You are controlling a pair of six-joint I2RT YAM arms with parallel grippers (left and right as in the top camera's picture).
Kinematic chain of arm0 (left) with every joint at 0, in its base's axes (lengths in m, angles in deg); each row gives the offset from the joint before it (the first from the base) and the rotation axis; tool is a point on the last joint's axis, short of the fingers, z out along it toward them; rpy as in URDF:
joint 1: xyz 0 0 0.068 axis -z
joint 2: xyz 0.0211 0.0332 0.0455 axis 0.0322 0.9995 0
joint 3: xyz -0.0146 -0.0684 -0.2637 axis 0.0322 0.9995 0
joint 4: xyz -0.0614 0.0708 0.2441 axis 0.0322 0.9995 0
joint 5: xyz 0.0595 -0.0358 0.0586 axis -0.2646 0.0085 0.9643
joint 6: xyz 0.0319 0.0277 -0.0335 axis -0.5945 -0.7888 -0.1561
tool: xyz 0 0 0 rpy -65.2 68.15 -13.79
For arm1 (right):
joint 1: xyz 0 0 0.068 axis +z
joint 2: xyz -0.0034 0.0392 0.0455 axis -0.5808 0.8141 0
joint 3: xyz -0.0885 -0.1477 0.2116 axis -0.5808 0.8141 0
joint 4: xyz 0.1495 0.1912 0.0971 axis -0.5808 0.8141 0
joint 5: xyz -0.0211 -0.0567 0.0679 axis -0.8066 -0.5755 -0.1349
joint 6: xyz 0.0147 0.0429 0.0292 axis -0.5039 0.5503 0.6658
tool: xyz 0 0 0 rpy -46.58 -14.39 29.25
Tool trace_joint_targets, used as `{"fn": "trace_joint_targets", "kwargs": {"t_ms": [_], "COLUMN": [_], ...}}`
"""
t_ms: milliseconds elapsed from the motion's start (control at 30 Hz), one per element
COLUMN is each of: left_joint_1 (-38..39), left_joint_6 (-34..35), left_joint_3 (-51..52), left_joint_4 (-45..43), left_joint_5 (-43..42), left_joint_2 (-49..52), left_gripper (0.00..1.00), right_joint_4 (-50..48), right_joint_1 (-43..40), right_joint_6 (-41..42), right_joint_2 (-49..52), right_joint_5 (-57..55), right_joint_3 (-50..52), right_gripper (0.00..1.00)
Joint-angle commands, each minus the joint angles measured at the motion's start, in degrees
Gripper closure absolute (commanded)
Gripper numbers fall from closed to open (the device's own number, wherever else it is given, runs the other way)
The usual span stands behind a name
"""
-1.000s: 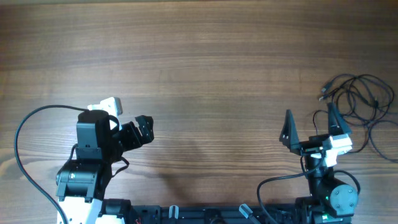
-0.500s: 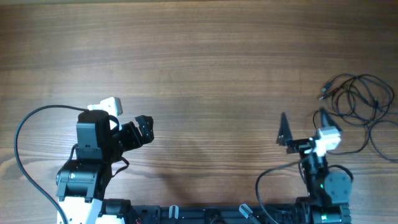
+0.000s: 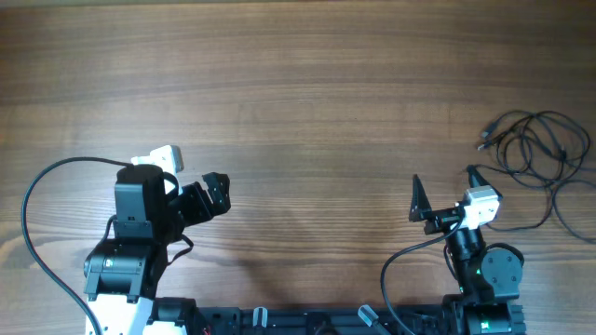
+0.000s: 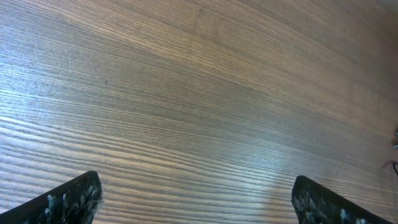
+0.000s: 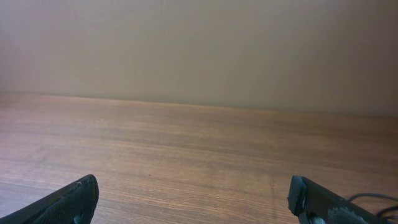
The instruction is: Untangle cables
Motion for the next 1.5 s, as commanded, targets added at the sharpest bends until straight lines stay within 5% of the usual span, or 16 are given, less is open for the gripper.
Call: {"fn": "trace_joint_targets", "kwargs": {"t_ms": [0, 1467], "left_joint_1": [0.2, 0.2], "left_joint_6": [0.5, 0.5], "left_joint_3": [0.4, 0.4], "left_joint_4": [-0.1, -0.1], "left_joint_5": [0.6, 0.6], "left_joint_2": [0.0, -0.4], "left_gripper": [0.0, 0.0], "right_joint_4": [-0.5, -0.4], "right_joint_1": [-0.3, -0.3], "right_joint_6": [-2.0, -1.0], "right_joint_2": [-0.9, -0.9], "right_joint_5": [2.9, 2.4], "right_joint_3": [0.0, 0.0], "right_gripper": [0.0, 0.0]}}
